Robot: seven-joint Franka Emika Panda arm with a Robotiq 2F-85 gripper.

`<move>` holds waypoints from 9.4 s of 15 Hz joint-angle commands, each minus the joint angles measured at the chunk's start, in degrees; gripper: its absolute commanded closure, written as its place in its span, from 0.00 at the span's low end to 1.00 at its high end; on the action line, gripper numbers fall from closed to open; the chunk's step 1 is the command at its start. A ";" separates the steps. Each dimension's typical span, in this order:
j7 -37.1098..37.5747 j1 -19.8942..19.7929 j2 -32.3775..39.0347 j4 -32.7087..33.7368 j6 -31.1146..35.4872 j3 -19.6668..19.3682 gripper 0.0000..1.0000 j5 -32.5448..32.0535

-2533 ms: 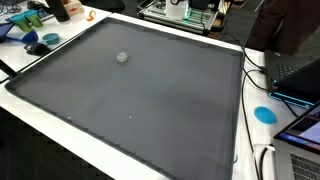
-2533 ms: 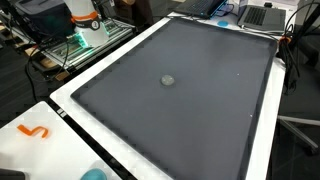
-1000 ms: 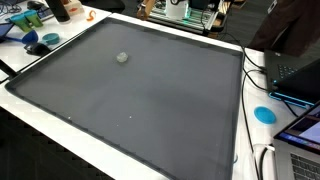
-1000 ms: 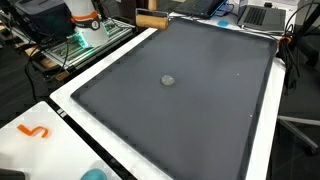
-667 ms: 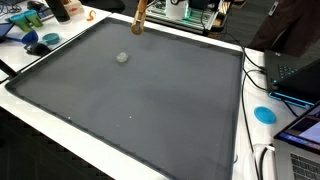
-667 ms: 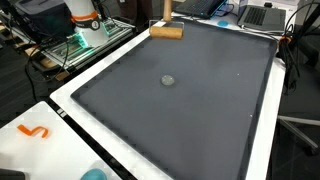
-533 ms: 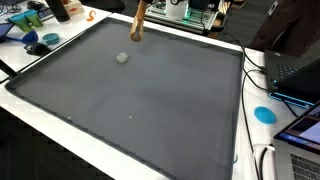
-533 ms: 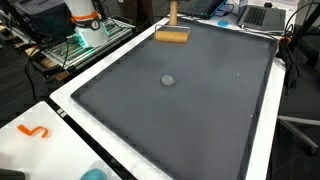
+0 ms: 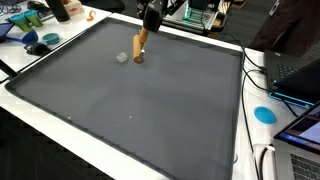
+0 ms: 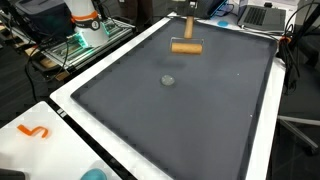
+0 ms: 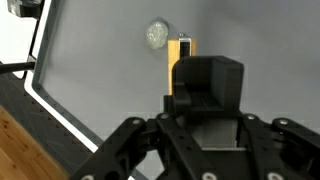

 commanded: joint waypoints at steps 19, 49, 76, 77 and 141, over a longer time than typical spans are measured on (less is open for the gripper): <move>14.29 1.68 5.63 6.42 2.89 -5.43 0.76 -5.19; -43.93 -18.79 -2.95 0.51 5.96 -17.78 0.76 53.16; -70.82 -21.90 -6.24 -10.33 -3.08 -25.50 0.76 72.68; -71.26 -21.79 -6.62 -10.82 -2.67 -25.42 0.76 72.88; -1.79 -3.91 -15.46 -12.31 5.88 -1.99 0.76 12.05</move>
